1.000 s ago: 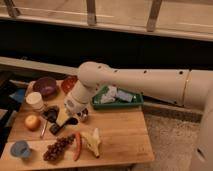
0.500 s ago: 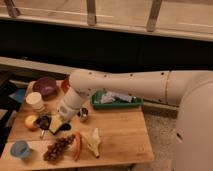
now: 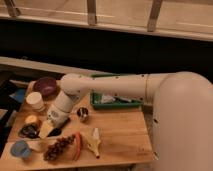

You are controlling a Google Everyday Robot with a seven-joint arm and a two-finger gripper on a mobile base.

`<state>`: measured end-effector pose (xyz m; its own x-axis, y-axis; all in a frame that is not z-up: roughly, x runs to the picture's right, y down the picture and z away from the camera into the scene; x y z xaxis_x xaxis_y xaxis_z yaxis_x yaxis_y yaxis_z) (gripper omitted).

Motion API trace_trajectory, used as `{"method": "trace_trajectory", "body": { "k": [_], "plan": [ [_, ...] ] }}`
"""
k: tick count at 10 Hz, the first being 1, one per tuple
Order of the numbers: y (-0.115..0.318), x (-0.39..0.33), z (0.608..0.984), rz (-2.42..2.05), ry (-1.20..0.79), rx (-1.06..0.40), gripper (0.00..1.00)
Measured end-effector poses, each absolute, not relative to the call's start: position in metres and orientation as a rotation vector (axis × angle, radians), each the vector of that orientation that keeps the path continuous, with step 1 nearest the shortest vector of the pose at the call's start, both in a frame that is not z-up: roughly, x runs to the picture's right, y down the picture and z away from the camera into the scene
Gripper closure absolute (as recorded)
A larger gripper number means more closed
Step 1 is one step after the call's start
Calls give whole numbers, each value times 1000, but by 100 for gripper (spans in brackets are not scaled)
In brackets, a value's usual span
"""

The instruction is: Place brush in plastic cup

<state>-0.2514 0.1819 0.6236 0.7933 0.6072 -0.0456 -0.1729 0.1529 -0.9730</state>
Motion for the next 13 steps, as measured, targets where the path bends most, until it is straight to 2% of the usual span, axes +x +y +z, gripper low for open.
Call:
{"method": "trace_trajectory", "body": {
  "k": [8, 13],
  "plan": [
    [197, -262, 625, 565, -370, -1327, 100],
    [202, -273, 608, 532, -364, -1313, 100]
  ]
}}
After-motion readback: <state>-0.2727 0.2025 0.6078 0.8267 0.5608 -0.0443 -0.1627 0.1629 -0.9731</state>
